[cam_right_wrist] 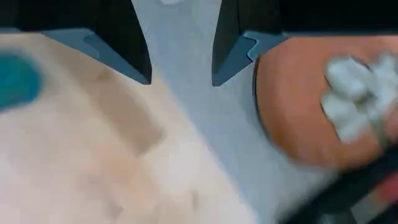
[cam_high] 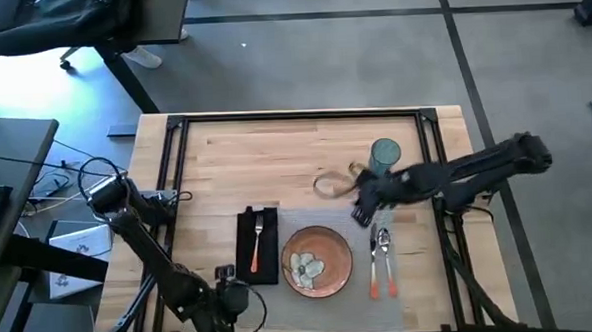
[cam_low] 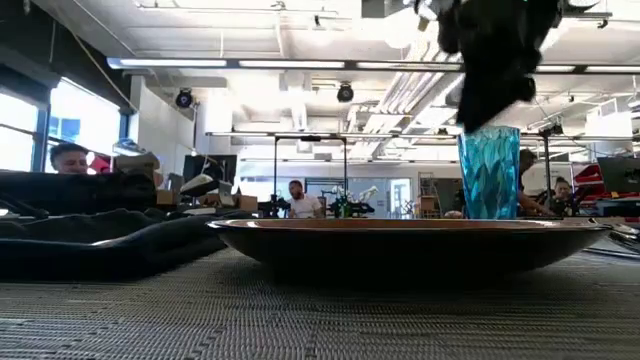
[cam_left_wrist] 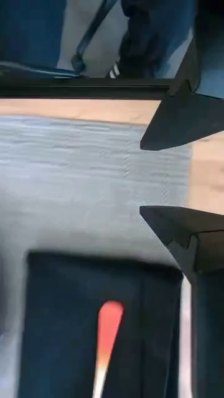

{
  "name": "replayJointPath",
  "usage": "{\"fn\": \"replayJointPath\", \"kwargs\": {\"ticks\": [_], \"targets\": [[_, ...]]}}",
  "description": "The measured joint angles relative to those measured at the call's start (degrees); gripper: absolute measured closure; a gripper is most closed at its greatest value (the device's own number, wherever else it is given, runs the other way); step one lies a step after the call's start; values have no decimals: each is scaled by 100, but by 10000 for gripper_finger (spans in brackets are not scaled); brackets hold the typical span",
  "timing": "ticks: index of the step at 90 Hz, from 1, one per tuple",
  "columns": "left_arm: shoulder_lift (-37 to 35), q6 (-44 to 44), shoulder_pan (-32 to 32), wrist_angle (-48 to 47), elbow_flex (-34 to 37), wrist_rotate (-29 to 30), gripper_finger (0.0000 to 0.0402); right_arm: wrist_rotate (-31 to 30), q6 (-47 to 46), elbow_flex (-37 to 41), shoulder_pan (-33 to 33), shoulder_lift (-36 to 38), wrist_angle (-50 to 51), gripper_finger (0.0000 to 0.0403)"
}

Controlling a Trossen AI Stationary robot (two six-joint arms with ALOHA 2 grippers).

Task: Set table place
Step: Put the blue cup to the top of the gray tablemat

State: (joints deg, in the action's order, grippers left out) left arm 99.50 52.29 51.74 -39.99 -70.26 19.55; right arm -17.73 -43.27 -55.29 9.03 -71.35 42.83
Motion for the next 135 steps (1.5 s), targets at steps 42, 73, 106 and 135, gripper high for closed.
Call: {"fn": "replayJointPath", "kwargs": {"ticks": [42, 73, 106, 135], "targets": [[-227, -951, -769, -723, 26, -214, 259, 428, 1576, -15, -1887, 1271, 639, 141], [-227, -1058, -1069, -724, 26, 181, 259, 795, 2358, -15, -2730, 315, 1510, 182], [-227, -1051, -1127, -698, 26, 398, 259, 873, 2977, -267, -2680, 21, 2176, 390], [-227, -951, -1080, -756, 26, 587, 259, 1294, 1714, -866, -1319, 366, 3209, 401]]}}
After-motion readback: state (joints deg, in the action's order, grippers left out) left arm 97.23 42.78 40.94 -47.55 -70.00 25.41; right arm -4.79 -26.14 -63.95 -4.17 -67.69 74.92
